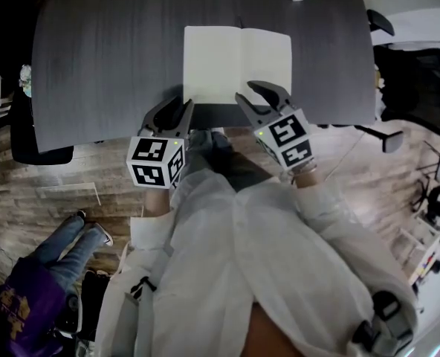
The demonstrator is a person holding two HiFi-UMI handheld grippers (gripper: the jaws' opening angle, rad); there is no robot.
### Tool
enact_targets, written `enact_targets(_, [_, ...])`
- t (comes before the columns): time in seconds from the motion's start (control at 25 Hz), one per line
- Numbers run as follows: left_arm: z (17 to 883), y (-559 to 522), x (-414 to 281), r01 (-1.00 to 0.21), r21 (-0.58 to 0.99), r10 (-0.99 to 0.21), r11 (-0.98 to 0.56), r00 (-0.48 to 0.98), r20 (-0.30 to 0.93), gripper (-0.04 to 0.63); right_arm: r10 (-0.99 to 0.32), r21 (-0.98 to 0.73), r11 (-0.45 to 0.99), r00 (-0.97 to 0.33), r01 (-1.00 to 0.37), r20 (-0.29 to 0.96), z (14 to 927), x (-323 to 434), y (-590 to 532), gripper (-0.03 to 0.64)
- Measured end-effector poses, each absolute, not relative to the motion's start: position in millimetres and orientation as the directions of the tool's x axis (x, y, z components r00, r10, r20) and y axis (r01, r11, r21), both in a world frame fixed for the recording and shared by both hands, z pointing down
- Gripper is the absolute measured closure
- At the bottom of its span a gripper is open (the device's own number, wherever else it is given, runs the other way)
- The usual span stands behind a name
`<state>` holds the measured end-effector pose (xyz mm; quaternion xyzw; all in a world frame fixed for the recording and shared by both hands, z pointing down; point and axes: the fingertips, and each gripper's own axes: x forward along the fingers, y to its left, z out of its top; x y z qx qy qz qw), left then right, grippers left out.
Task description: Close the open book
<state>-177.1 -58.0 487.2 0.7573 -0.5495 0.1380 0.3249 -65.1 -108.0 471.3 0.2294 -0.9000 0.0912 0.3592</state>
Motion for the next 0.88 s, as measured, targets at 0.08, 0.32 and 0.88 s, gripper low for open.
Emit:
enact_targets(0.08, [492.3,-55.0,-179.1,-0.922,0.343,-0.736,-0.182,0.359,0.574,0.499,-0.331,0.013,0.892,-0.633,-0.452,0.7,476.0,-70.8,-103.0,0.507])
enact_targets(0.32, [506.5,-41.8,-184.4,-0.923,0.345,-0.716,-0.171,0.357,0.6,0.499,-0.252,0.059,0.943,-0.586,-0.327,0.77,503.5,-78.9,-81.5,0.488])
enact_targets(0.88, [516.9,-33.9,-184.2,-0.91,0.367,-0.704,-0.191,0.387,0.595,0.499,-0.228,0.21,0.974,-0.431,-0.089,0.873,545.5,-88.7,-70.6,0.462])
